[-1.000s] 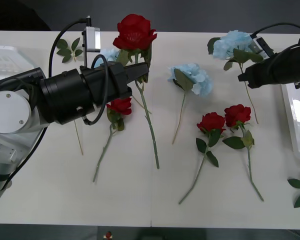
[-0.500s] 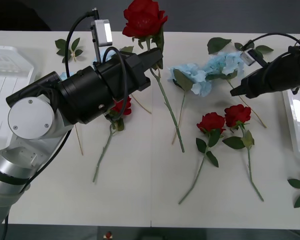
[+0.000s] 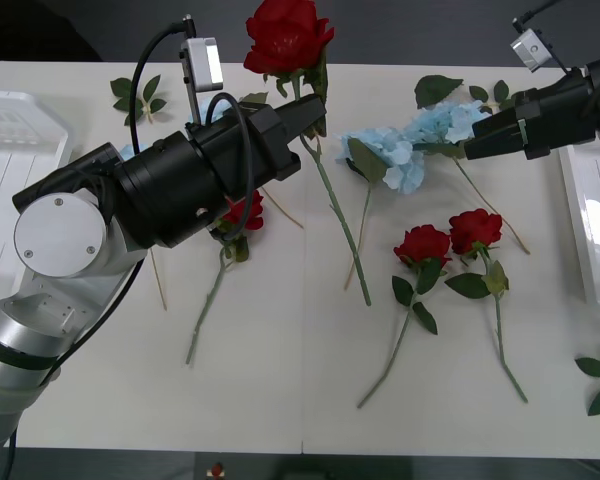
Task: Put the red flowers into the right box and the blue flowers into the left box
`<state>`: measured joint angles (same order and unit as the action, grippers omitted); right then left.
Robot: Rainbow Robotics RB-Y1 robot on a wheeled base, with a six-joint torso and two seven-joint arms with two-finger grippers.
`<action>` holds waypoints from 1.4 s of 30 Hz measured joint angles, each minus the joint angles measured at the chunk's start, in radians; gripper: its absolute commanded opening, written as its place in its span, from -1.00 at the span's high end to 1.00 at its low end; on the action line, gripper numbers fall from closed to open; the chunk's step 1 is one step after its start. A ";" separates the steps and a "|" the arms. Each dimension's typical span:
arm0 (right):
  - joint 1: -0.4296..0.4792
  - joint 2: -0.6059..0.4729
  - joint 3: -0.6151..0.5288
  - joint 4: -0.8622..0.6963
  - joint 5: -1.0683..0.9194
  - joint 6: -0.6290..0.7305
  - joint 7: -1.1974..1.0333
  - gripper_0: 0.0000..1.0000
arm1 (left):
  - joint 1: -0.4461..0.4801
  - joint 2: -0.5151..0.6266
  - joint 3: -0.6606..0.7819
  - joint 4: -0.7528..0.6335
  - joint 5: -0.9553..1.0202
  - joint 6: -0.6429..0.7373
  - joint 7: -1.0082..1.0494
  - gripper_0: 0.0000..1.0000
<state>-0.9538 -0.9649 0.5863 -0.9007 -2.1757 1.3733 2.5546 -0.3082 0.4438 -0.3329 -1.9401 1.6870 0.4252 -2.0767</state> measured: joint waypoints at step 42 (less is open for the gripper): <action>0.732 0.429 -0.286 -0.776 0.004 -0.374 0.016 -1.00 | 0.000 0.000 0.000 0.000 0.000 0.000 0.000 1.00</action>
<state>-0.2222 -0.5361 0.3001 -1.6763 -2.1719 0.9991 2.5701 -0.3082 0.4438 -0.3326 -1.9399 1.6870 0.4253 -2.0767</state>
